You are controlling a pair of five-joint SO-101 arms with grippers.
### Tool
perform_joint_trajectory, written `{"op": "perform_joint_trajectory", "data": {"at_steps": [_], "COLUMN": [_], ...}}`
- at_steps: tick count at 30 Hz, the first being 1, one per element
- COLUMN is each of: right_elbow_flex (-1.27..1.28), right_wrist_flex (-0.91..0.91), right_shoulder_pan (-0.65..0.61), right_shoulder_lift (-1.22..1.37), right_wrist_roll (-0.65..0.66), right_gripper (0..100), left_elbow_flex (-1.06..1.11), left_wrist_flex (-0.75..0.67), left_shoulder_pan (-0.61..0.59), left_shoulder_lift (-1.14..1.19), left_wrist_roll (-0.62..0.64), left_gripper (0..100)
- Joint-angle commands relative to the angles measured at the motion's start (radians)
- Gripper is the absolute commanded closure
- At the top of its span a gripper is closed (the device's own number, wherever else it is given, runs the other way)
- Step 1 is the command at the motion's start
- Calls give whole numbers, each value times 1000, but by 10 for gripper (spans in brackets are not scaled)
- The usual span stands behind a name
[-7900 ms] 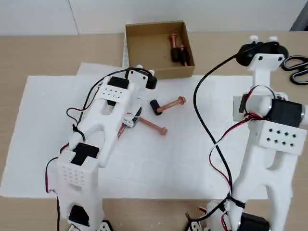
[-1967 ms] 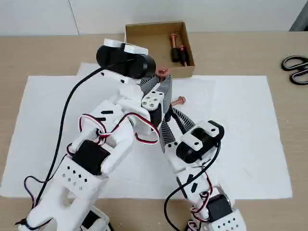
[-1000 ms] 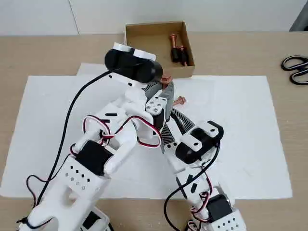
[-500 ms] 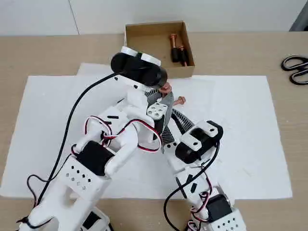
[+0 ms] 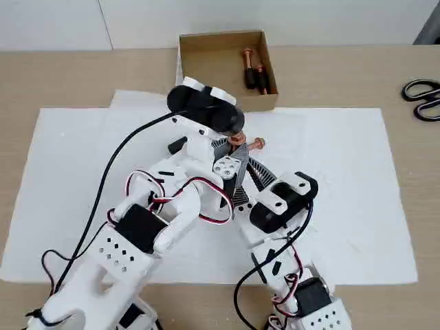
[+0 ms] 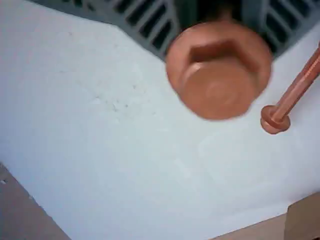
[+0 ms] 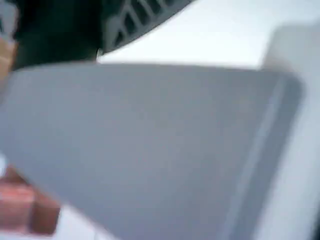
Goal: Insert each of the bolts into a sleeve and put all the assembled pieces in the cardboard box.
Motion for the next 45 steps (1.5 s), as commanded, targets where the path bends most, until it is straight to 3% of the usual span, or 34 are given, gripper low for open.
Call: {"op": "perform_joint_trajectory", "data": {"at_steps": [1,8,22,32,36,41,45], "right_elbow_flex": [5,5,5,5,5,3,-35], "right_wrist_flex": [2,2,2,2,2,1,1], "right_shoulder_pan": [4,4,5,5,8,10,76], "right_shoulder_lift": [-18,-18,-18,-18,-18,-18,-18], "right_wrist_roll": [11,11,11,11,11,12,12], "right_gripper": [995,995,995,995,995,995,995], "left_elbow_flex": [-10,-84,-260,-269,-288,-367,-406], "left_wrist_flex": [23,107,170,170,170,186,348], "left_shoulder_pan": [9,9,-35,-44,-157,-391,-568], "left_shoulder_lift": [-8,-9,-9,-9,-11,-11,-8], "left_wrist_roll": [-3,2,-3,-5,-5,-5,-69], "left_gripper": [991,859,856,856,856,856,853]}}
